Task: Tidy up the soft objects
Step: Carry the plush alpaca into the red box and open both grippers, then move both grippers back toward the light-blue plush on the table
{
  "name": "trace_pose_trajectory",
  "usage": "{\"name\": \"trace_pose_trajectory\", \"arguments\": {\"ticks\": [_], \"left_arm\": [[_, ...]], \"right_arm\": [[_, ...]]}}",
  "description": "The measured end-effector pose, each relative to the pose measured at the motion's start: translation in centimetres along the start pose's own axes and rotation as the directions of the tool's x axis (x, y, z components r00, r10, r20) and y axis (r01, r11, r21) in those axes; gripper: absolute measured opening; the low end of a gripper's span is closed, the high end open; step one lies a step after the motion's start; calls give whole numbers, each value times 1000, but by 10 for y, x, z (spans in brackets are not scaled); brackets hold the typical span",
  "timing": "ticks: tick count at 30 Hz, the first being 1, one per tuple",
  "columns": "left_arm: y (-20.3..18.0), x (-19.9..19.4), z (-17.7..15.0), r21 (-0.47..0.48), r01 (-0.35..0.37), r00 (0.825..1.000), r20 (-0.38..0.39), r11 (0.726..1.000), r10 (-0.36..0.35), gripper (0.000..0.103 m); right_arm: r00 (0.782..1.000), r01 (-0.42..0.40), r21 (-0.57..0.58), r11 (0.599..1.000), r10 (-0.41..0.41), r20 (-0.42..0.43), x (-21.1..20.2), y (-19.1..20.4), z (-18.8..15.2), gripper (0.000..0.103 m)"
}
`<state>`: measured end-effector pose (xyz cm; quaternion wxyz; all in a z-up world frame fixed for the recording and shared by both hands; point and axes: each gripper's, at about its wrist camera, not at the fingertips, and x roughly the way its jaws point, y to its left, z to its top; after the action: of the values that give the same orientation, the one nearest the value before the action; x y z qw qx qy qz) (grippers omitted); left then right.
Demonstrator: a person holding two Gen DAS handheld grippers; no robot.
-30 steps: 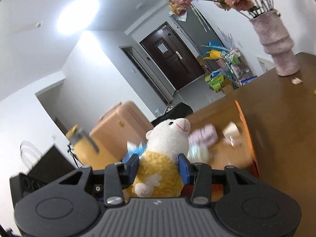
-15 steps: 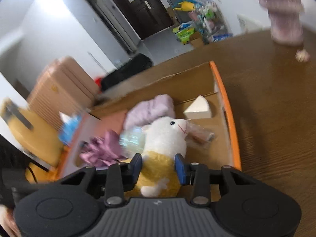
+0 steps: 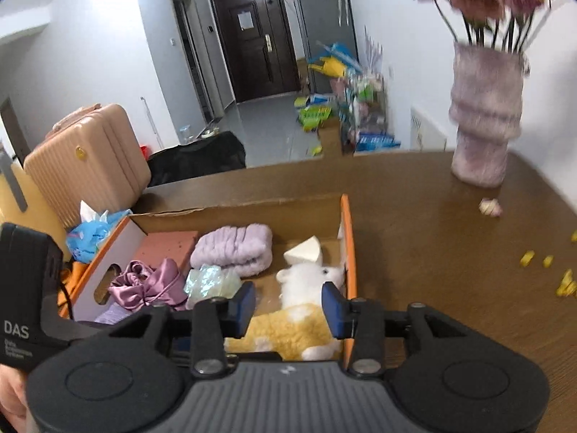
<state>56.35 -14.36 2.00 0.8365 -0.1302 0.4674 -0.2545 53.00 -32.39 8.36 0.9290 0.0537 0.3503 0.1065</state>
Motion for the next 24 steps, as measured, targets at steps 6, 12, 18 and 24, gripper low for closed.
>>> {"name": "trace_pose_trajectory", "arguments": {"ticks": [6, 12, 18, 24], "left_arm": [[-11, -78, 0, 79, -84, 987, 143, 993, 72, 71], [-19, -154, -14, 138, -379, 874, 376, 915, 306, 83], [-23, -198, -61, 60, -543, 642, 672, 837, 368, 100], [-28, -220, -81, 46, -504, 636, 696, 863, 334, 100]], "right_arm": [[999, 10, -40, 999, -9, 34, -31, 6, 8, 47], [993, 16, -120, 993, -1, 118, -68, 25, 16, 77], [917, 63, -191, 980, 19, 399, -102, 50, -17, 97], [894, 93, -194, 976, 4, 448, -120, 68, -36, 97]]}}
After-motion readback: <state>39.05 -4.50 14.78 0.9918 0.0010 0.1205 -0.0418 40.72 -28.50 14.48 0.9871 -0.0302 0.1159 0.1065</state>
